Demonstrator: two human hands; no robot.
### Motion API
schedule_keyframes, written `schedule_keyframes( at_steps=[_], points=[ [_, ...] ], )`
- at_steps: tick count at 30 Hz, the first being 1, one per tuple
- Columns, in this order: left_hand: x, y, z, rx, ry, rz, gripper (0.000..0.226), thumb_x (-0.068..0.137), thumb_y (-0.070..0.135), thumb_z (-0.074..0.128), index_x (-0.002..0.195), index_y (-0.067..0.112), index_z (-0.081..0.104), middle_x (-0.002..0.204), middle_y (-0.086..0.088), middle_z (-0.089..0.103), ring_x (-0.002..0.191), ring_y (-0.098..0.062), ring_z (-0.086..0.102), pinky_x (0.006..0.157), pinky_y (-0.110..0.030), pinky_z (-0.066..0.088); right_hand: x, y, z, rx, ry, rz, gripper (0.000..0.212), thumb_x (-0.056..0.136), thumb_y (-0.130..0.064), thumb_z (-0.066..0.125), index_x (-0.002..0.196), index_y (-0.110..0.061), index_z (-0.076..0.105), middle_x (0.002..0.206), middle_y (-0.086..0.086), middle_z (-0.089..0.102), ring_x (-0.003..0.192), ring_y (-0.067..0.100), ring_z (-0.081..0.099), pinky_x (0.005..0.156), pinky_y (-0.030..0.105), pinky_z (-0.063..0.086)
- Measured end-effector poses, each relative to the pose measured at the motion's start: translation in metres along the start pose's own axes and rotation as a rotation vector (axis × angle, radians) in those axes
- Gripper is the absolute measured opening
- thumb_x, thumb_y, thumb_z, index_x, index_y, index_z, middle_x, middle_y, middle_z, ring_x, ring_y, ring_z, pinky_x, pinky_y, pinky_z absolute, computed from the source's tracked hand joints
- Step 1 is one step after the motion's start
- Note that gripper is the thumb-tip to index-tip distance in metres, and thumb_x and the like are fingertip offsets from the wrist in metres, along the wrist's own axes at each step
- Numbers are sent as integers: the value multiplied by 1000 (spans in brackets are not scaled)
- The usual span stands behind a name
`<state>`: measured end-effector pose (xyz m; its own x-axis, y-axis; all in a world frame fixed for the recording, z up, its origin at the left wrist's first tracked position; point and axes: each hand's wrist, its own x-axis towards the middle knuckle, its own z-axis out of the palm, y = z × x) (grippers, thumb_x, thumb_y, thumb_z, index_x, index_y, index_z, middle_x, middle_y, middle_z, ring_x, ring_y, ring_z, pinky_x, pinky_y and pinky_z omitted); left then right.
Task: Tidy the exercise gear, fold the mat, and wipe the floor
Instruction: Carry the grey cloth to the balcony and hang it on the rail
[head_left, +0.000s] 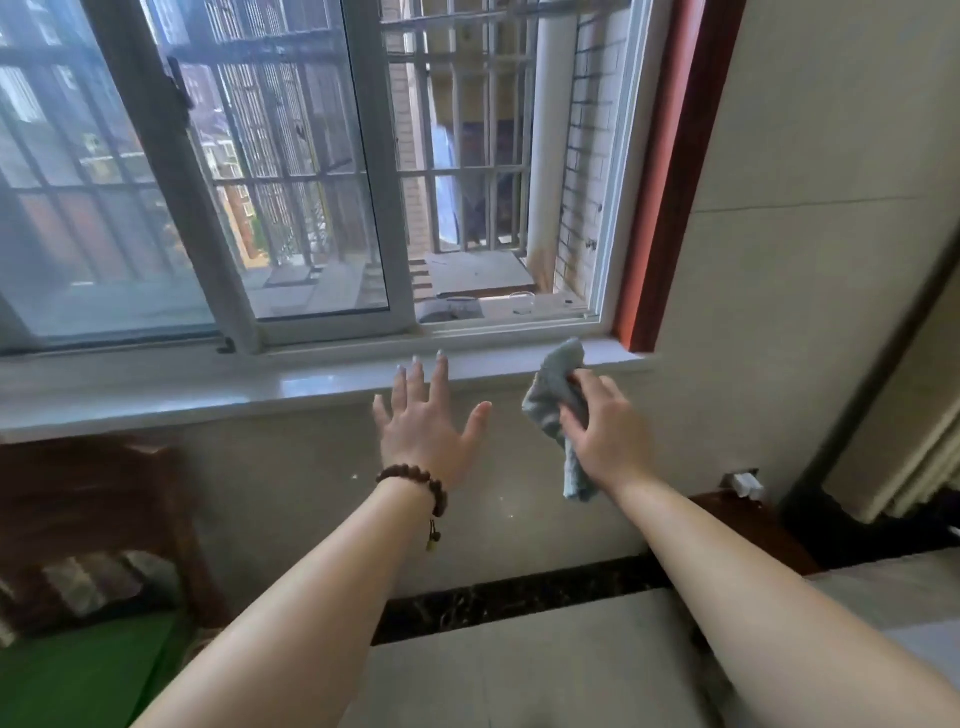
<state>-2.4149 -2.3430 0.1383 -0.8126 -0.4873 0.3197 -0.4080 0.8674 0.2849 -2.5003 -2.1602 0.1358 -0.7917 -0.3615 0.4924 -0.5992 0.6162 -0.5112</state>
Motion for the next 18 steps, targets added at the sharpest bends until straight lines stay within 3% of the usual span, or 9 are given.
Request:
schedule_keyframes(
  at_steps=[5, 9, 18],
  points=[
    [104, 16, 18, -20, 79, 47, 79, 91, 69, 26, 154, 30, -3, 163, -3, 3, 149, -21, -3, 120, -50, 2, 105, 30, 15, -31, 97, -76, 39, 87, -22, 61, 124, -13, 54, 119, 7, 60, 102, 29, 58, 79, 35, 47],
    [198, 38, 28, -31, 129, 62, 79, 91, 69, 25, 153, 31, -5, 163, -2, 0, 149, -20, -4, 120, -49, 3, 191, 57, 23, -60, 151, -105, 40, 89, -22, 60, 128, -13, 53, 122, 5, 60, 101, 27, 59, 75, 30, 44],
    [379, 73, 39, -59, 223, 127, 78, 91, 67, 28, 153, 31, -2, 162, -3, 6, 149, -23, 1, 120, -51, 6, 373, 80, 34, -117, 240, -192, 44, 89, -23, 61, 130, -14, 51, 122, 7, 60, 102, 25, 60, 81, 34, 51]
  ],
)
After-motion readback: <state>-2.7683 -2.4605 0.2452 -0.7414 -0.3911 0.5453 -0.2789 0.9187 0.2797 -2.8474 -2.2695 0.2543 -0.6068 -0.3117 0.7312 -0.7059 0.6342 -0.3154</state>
